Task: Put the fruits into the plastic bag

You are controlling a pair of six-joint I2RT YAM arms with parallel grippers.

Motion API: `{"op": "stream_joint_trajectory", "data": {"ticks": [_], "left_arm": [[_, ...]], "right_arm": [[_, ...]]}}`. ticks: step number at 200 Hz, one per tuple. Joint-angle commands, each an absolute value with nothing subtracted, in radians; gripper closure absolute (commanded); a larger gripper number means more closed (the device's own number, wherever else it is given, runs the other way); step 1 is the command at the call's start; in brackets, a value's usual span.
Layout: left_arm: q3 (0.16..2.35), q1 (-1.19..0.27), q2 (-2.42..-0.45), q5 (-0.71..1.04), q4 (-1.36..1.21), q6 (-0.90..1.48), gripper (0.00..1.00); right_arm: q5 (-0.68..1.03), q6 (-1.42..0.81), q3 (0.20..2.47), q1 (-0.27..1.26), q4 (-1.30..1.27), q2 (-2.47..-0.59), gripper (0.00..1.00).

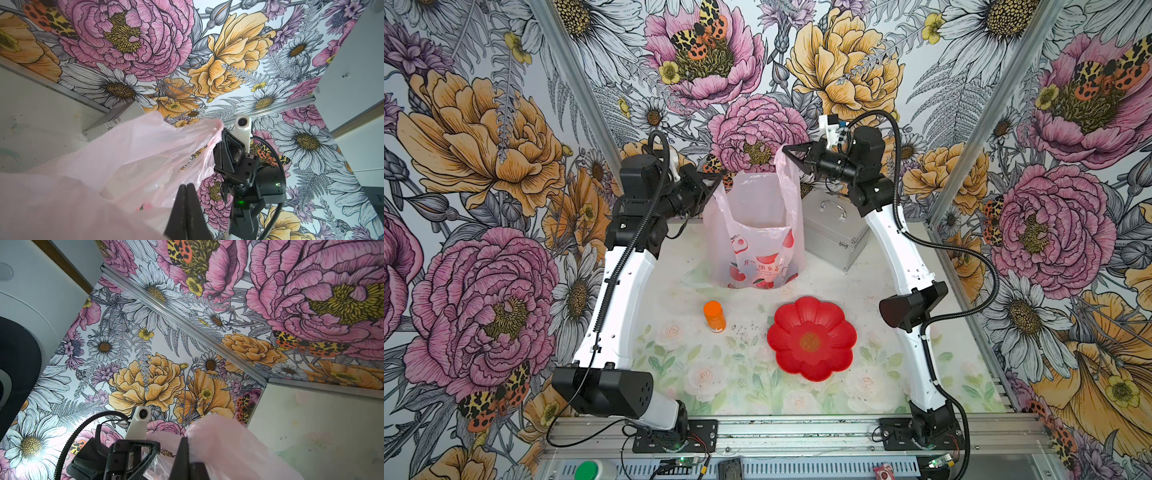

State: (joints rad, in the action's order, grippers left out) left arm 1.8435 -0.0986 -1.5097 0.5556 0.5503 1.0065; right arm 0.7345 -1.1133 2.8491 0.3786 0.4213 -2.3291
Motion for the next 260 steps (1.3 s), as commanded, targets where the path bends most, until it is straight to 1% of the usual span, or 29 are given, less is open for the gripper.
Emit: {"op": "stream_joint_trajectory", "data": {"ticks": [1, 28, 59, 78, 94, 109, 131, 163, 182, 197, 209, 224, 260], "left_arm": [[1.884, -0.124, -1.542, 0.5, 0.723, 0.967, 1.0], [1.928, -0.154, -1.56, 0.436, 0.811, 0.928, 1.0], [2.061, -0.201, -1.609, 0.453, 0.858, 0.889, 1.0], [2.048, -0.197, -1.632, 0.431, 0.903, 0.87, 1.0], [1.992, -0.183, -1.646, 0.481, 0.91, 0.919, 1.0], [2.041, -0.208, -1.647, 0.464, 0.909, 0.91, 1.0], [2.159, -0.227, -1.664, 0.43, 0.933, 0.887, 1.0], [2.083, -0.217, -1.691, 0.475, 0.935, 0.914, 1.0], [2.166, -0.248, -1.707, 0.447, 0.936, 0.879, 1.0], [2.207, -0.242, -1.725, 0.455, 0.936, 0.866, 1.0], [2.182, -0.227, -1.737, 0.482, 0.936, 0.864, 1.0], [2.11, -0.216, -1.743, 0.508, 0.936, 0.878, 1.0], [2.019, -0.259, -1.752, 0.509, 0.934, 0.847, 1.0]], "right_arm": [[0.754, -1.073, 2.802, 0.38, 0.357, -2.235, 1.0], [0.778, -1.039, 2.762, 0.38, 0.359, -2.221, 1.0], [0.771, -0.984, 2.764, 0.383, 0.359, -2.194, 1.0], [0.735, -0.951, 2.637, 0.382, 0.358, -2.144, 1.0], [0.749, -0.955, 2.548, 0.38, 0.359, -2.147, 1.0], [0.785, -0.973, 2.576, 0.382, 0.359, -2.166, 1.0], [0.758, -0.94, 2.616, 0.382, 0.359, -2.156, 1.0], [0.776, -0.958, 2.594, 0.374, 0.358, -2.172, 1.0], [0.783, -0.957, 2.651, 0.379, 0.359, -2.181, 1.0], [0.764, -0.949, 2.669, 0.378, 0.36, -2.181, 1.0], [0.768, -0.945, 2.649, 0.375, 0.36, -2.183, 1.0], [0.785, -0.944, 2.572, 0.374, 0.359, -2.175, 1.0], [0.765, -0.863, 2.343, 0.374, 0.358, -2.089, 1.0]]}}
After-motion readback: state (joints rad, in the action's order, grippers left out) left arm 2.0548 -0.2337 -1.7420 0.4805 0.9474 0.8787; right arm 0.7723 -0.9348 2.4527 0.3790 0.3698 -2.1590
